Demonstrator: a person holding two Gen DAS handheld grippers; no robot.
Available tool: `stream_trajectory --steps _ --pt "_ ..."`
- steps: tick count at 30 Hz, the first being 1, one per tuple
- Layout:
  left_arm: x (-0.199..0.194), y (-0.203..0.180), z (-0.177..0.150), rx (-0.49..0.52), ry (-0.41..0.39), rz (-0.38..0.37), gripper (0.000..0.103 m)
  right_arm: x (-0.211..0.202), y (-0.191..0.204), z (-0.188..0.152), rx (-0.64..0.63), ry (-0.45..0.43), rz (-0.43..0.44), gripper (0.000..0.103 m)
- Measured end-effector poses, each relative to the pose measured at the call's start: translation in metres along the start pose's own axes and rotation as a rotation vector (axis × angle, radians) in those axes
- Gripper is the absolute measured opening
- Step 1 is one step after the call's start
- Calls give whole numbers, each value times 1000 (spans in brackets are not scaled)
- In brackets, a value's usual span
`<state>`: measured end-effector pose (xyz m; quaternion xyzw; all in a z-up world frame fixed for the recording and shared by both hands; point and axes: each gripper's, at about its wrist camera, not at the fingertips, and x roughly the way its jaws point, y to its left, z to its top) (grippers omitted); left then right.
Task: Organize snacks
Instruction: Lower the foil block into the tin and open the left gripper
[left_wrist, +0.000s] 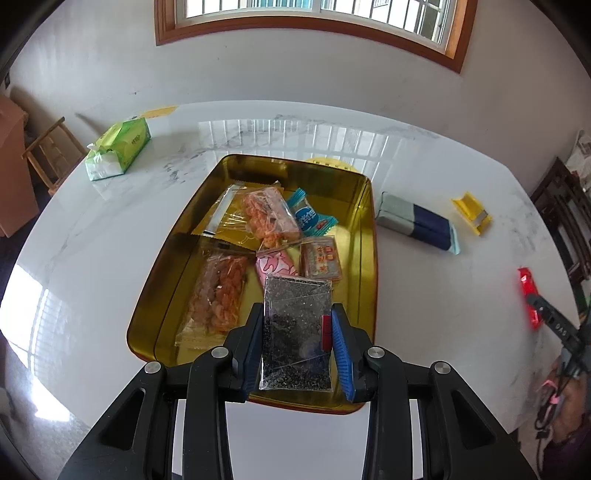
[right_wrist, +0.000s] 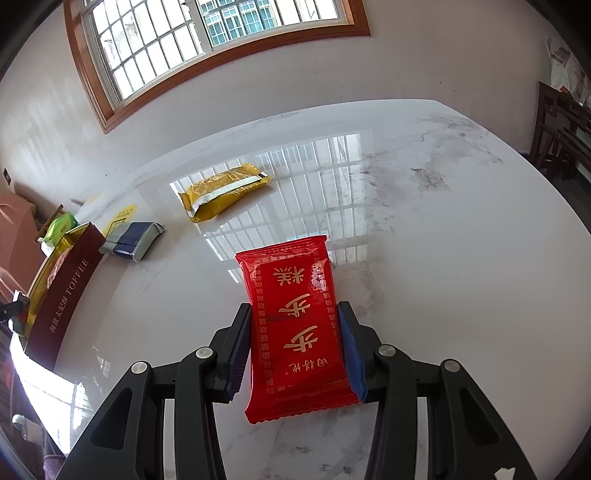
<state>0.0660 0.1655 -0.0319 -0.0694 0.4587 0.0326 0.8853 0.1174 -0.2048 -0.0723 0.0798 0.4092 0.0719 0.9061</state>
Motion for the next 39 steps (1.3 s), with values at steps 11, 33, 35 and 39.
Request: stream_trajectory --steps 11,33,35,39 --pt "17 3 -7 6 19 20 36 1 3 0 -11 3 -13 43" --pt "38 13 -16 -2 63 75 37 2 5 1 -20 6 -24 43" --pt "37 13 -16 7 55 80 37 2 5 1 -20 6 -24 43" --pt "31 9 -14 35 25 101 38 2 5 1 -20 6 -24 43"
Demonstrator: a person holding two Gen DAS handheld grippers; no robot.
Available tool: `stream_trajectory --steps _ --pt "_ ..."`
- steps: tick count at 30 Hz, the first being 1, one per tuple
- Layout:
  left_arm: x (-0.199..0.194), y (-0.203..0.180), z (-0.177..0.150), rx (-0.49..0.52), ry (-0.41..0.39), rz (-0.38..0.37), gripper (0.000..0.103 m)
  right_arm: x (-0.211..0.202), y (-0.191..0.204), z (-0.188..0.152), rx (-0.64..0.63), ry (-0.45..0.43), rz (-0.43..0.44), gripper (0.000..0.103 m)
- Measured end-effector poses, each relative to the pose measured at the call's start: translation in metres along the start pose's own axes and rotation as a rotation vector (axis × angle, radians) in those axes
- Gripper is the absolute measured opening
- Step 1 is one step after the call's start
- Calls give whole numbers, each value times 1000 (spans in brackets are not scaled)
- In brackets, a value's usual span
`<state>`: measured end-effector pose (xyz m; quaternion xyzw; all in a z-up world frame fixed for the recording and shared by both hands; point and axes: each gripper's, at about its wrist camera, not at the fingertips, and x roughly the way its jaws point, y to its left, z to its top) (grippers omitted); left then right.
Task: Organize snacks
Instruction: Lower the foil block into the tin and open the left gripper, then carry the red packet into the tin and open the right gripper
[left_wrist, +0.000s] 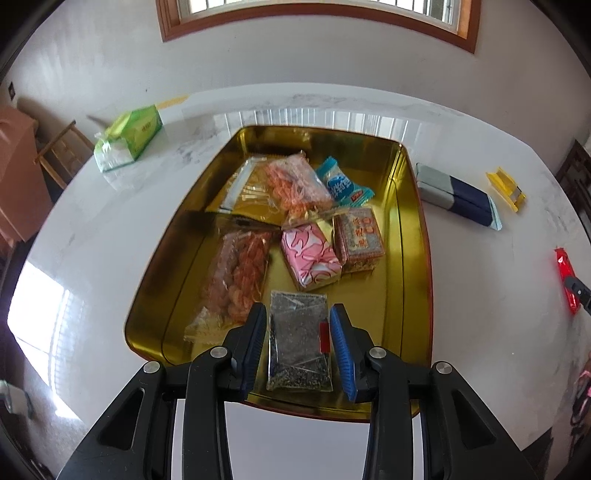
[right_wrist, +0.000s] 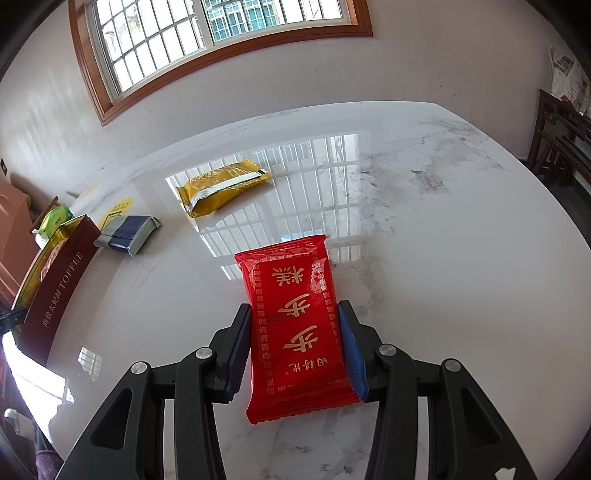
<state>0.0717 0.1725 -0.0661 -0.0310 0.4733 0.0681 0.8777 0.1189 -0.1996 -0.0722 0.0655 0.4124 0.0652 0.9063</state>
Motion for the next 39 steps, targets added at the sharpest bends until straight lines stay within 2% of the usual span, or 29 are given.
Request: stream_trajectory --steps 4,15,22,28,32,39 --pt "-6 1 1 -6 -23 -3 43 0 0 0 -1 0 -1 43" --pt "-15 3 -5 -1 -50 39 45 -2 8 -4 -16 -6 -24 42" --pt "-22 9 -8 4 -63 60 46 -4 19 -5 50 22 73 42" --pt "-25 16 -11 -4 -65 57 47 -14 44 -1 42 28 152 42" --pt "-26 20 -14 -10 -67 58 48 -23 71 8 34 29 222 42" --pt "-29 30 -19 -19 -73 53 53 -37 139 25 -53 34 363 42"
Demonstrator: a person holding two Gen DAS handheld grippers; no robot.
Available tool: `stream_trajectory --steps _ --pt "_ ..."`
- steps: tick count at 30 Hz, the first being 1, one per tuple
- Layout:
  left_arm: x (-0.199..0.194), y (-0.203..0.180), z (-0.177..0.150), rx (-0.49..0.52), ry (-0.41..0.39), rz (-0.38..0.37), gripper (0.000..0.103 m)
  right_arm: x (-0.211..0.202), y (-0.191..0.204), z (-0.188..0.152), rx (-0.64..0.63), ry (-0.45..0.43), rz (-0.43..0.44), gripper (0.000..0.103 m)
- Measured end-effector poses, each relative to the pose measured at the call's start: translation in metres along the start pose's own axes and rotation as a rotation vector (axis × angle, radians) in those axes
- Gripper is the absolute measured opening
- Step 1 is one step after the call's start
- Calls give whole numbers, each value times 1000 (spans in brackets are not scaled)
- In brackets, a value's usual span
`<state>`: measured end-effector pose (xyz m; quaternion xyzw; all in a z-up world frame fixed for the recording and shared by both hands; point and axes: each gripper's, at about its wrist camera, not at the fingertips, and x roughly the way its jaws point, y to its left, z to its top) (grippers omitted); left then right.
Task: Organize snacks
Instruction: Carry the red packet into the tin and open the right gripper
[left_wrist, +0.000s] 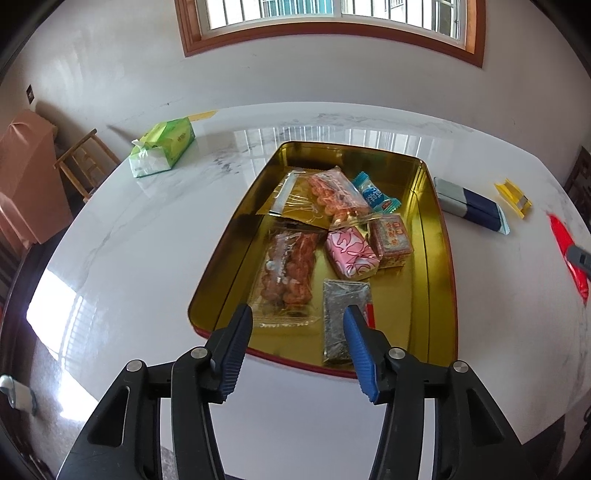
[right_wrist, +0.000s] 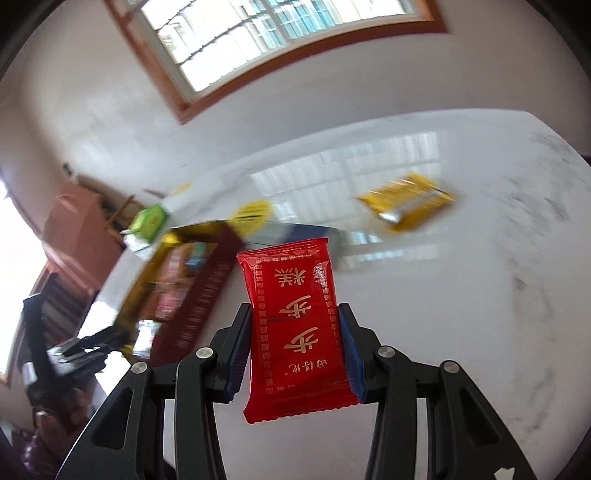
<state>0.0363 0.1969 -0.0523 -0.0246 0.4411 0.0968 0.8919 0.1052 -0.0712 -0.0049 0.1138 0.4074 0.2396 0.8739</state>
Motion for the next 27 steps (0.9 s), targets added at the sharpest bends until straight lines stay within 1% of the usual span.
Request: stream_trajectory --steps 6,10,12,13,14,17,18,19,21,23,25,27 --pt "-2 14 -4 -28 -3 -8 56 28 66 17 -95 42 98 42" --pt "-1 25 -7 -50 0 -15 59 54 102 22 -149 85 135 42" --pt "-1 29 -9 -51 -3 -4 62 66 113 23 -167 102 138 42" --pt "-1 32 -9 -51 -1 7 65 73 118 24 -169 113 142 42" --pt "0 34 -10 -53 0 14 67 80 122 23 -170 123 146 42" --pt "-2 41 -12 -64 -11 17 67 97 128 24 -170 150 140 42" --pt "-3 44 -13 -68 -15 16 70 103 129 25 -163 158 138 42" --pt "-4 48 -13 -75 -15 15 78 109 129 26 -154 165 136 42" --pt "-7 54 -15 -87 -23 12 86 119 132 28 -148 169 123 42" --pt "-11 60 -17 -97 -35 1 87 129 137 31 -145 179 117 42" --pt "-12 64 -17 -109 -32 2 89 137 140 32 -153 183 100 42" --pt "-13 67 -18 -118 -30 -3 89 143 144 32 -159 187 91 42"
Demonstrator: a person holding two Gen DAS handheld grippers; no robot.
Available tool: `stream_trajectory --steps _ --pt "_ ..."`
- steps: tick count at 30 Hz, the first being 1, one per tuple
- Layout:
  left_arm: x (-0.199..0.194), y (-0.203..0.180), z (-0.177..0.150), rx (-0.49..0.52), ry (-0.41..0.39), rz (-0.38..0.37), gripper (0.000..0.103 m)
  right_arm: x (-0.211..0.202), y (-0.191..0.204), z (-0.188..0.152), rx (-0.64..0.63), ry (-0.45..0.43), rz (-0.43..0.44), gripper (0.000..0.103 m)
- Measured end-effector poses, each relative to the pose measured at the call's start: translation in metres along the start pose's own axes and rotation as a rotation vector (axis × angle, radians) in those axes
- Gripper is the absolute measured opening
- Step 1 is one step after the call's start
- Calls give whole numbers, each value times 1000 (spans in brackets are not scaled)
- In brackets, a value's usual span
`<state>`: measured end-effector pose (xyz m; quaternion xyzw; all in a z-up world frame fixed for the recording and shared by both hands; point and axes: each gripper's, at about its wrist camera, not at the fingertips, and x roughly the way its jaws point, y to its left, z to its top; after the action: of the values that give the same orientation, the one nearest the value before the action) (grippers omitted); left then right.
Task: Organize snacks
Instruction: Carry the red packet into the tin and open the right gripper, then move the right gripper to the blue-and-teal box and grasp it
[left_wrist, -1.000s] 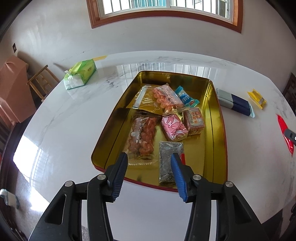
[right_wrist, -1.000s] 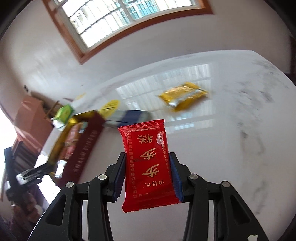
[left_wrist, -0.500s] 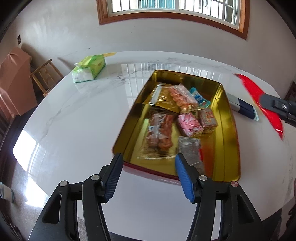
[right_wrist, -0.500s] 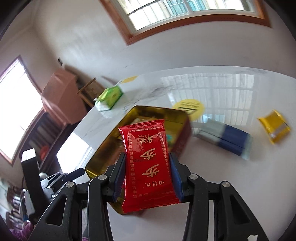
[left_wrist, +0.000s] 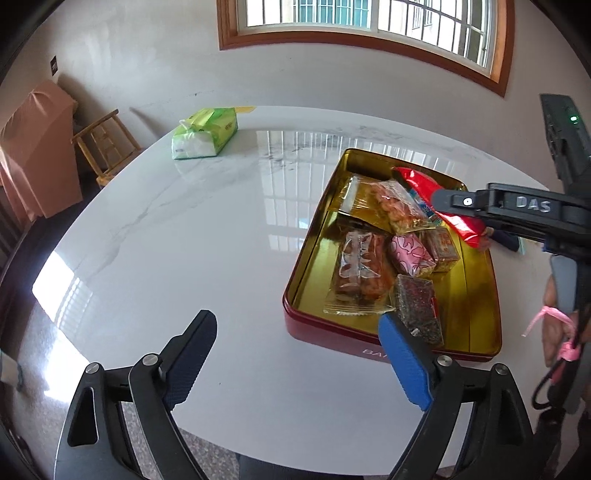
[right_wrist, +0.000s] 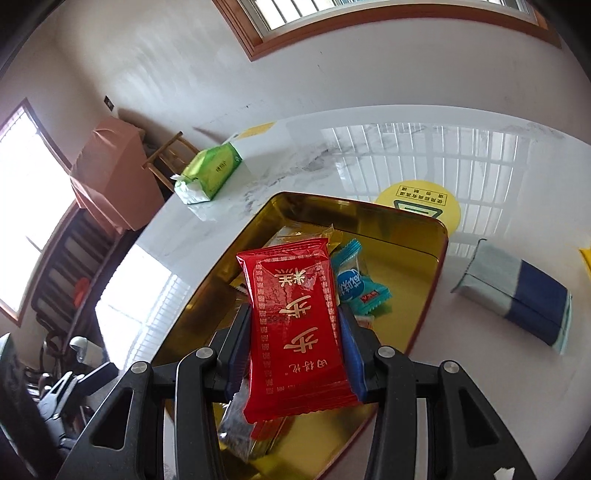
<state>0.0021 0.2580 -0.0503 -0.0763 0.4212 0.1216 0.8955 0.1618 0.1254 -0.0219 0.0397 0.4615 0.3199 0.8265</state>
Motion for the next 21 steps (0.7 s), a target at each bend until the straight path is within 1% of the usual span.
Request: stream_trajectory --steps 3,4,5,7,9,10,12,13,14,16,17,18,20,21 --pt "-3 2 -1 -19 -15 -1 89 11 6 3 -20 8 -22 42" --pt "-3 3 -1 -16 -23 -14 89 13 8 4 -27 11 -25 42" --pt "-7 3 -2 -11 -50 -29 89 16 10 4 -39 14 -31 42" --pt "-14 0 -4 5 -107 -28 89 22 16 6 -71 12 -55 43" --pt "-19 -3 -5 25 -128 -35 89 17 19 5 -104 0 -57 46" --pt "-20 -4 -4 35 -132 -44 89 10 19 3 -115 -11 -39 48" --pt "-21 -5 -4 43 -129 -54 89 -13 11 2 -140 -52 -32 64" --pt "-22 -6 -3 46 -125 -59 89 -31 1 1 -161 -77 -47 67" --pt "-23 -6 -3 48 -116 -62 89 -42 -10 1 -174 -81 -49 68" --pt "-24 -5 -3 53 -106 -65 89 -66 -40 1 -217 -52 -46 68" --pt "-25 -5 -3 53 -109 -64 89 -74 -53 0 -255 -31 -66 68" --pt "-27 -5 -4 52 -114 -65 89 -81 -67 0 -302 -4 -107 68" --pt "-26 -6 -4 49 -109 -73 89 -85 -93 3 -362 81 -162 68" --pt "-26 -8 -4 46 -101 -84 89 -84 -100 6 -378 107 -180 68"
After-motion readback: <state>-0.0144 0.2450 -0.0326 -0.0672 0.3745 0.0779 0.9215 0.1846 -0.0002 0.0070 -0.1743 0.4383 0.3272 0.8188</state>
